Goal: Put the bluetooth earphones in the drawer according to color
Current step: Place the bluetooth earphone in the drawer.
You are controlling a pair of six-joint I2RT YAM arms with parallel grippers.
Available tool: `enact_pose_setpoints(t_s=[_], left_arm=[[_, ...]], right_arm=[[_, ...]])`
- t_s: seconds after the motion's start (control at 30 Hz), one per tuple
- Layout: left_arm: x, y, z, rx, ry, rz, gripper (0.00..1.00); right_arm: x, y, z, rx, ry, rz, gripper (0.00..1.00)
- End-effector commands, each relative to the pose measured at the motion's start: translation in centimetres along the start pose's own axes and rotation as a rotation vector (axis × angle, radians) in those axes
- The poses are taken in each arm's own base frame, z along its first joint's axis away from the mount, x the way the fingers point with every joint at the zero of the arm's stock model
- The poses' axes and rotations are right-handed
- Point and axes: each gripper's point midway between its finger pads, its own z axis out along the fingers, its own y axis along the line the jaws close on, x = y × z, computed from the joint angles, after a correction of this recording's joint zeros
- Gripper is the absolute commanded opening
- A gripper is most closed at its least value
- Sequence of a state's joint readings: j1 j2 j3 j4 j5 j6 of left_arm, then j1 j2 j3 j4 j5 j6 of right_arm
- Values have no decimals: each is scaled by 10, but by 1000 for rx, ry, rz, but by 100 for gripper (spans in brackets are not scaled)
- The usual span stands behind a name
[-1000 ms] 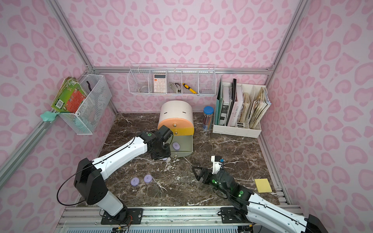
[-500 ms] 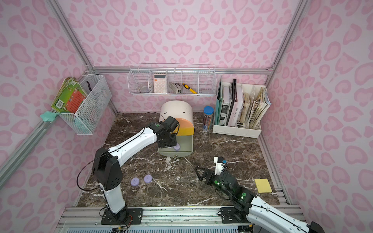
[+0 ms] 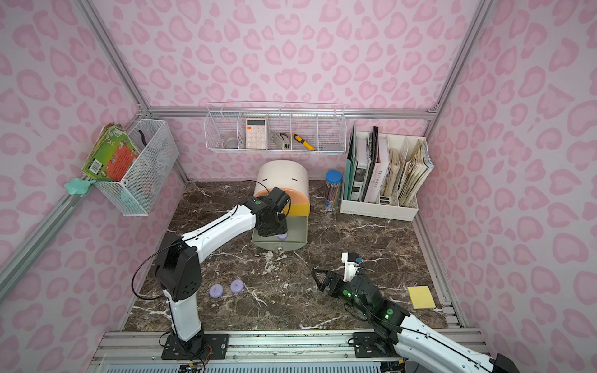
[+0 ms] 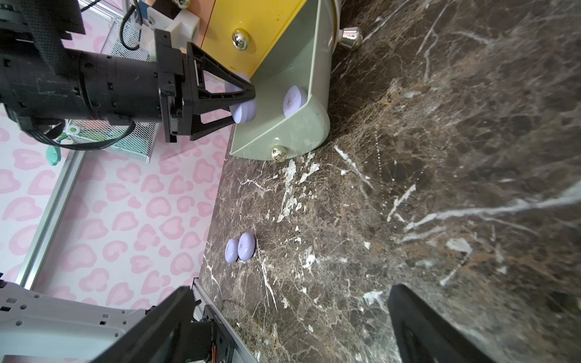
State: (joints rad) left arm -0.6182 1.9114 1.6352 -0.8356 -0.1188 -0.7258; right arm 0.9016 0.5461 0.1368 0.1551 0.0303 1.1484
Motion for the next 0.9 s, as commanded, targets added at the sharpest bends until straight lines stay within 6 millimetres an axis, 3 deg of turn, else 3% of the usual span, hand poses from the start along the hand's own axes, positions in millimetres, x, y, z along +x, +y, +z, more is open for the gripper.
enact_pose_setpoints(t_s=[0.0, 0.23, 0.37, 0.77, 0.87], left_arm=[[-2, -5, -2, 25, -1, 9, 53], [4, -4, -30, 71, 2, -13, 76], [13, 2, -45, 96, 4, -31, 80], [62, 52, -75, 78, 17, -84, 89], [76, 67, -79, 54, 29, -91, 99]], right_arm=[[-1, 4, 1, -18, -3, 2, 99], [-1, 8, 4, -24, 8, 0, 98], [0, 10, 5, -24, 16, -3, 99], [5, 22, 12, -14, 48, -34, 98], [9, 24, 14, -12, 52, -40, 99]])
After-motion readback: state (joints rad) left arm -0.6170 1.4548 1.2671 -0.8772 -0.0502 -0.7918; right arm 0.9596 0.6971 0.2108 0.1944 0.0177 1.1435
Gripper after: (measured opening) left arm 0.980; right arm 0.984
